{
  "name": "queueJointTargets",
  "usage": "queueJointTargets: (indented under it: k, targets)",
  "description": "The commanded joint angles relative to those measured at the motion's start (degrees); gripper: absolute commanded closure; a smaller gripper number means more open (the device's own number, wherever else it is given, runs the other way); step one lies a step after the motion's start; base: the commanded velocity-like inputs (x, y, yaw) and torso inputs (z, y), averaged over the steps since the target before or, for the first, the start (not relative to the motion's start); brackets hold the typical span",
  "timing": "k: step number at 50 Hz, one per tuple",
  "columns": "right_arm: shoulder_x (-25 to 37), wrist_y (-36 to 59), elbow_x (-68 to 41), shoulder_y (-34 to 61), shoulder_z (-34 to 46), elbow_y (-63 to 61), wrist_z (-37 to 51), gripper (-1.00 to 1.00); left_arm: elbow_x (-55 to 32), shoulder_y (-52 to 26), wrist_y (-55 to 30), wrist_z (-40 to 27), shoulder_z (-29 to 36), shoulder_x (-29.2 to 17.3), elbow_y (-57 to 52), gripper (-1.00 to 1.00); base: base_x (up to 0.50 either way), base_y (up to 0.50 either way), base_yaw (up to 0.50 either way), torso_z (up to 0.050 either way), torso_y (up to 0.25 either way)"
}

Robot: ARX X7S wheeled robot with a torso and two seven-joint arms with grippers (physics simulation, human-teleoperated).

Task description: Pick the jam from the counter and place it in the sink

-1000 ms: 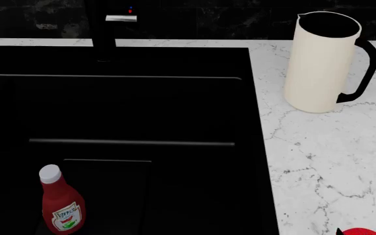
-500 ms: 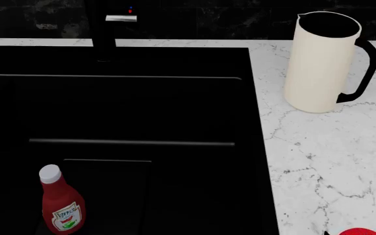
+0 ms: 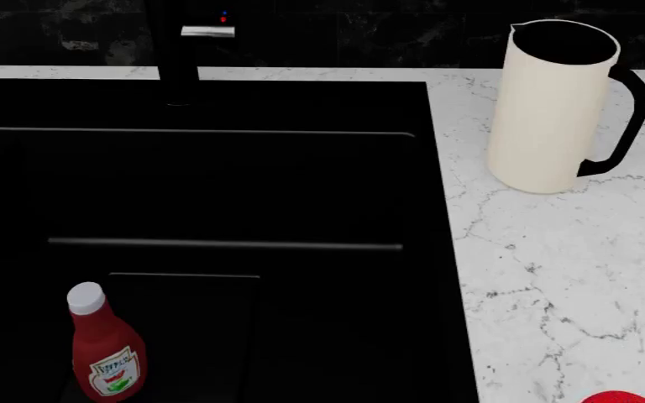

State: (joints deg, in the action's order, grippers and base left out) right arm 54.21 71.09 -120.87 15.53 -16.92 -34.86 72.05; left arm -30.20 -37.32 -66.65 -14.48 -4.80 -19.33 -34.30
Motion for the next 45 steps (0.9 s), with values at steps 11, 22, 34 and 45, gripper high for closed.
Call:
queueJointTargets:
  k: [11, 22, 34, 45]
  targets:
    - [-1.6, 1.0, 4.0, -0.6, -0.6, -0.4, -2.9, 1.0, 0.9, 0.5, 0.4, 0.2, -1.4, 1.0, 0.1, -1.0, 0.0, 0.0, 0.0, 0.0, 0.0]
    - [-1.6, 0.8, 5.3, 3.3, -0.8, -2.4, -4.7, 1.0, 0.5, 0.5, 0.3, 0.0, -1.4, 0.9, -0.1, -1.0, 0.0, 0.0, 0.0, 0.0, 0.0]
    - [-2.3, 1.9, 2.8, 29.2, 19.5, 6.5, -3.9, 1.0, 0.5, 0.5, 0.8, -0.2, -0.9, 0.8, 0.5, -1.0, 0.0, 0.0, 0.0, 0.0, 0.0]
    - [-12.3, 4.3, 3.5, 48.0, 32.9, 22.7, -4.5, 1.0, 0.5, 0.9, 1.7, -0.1, -0.9, 0.6, 0.9, -1.0, 0.0, 0.0, 0.0, 0.0, 0.0]
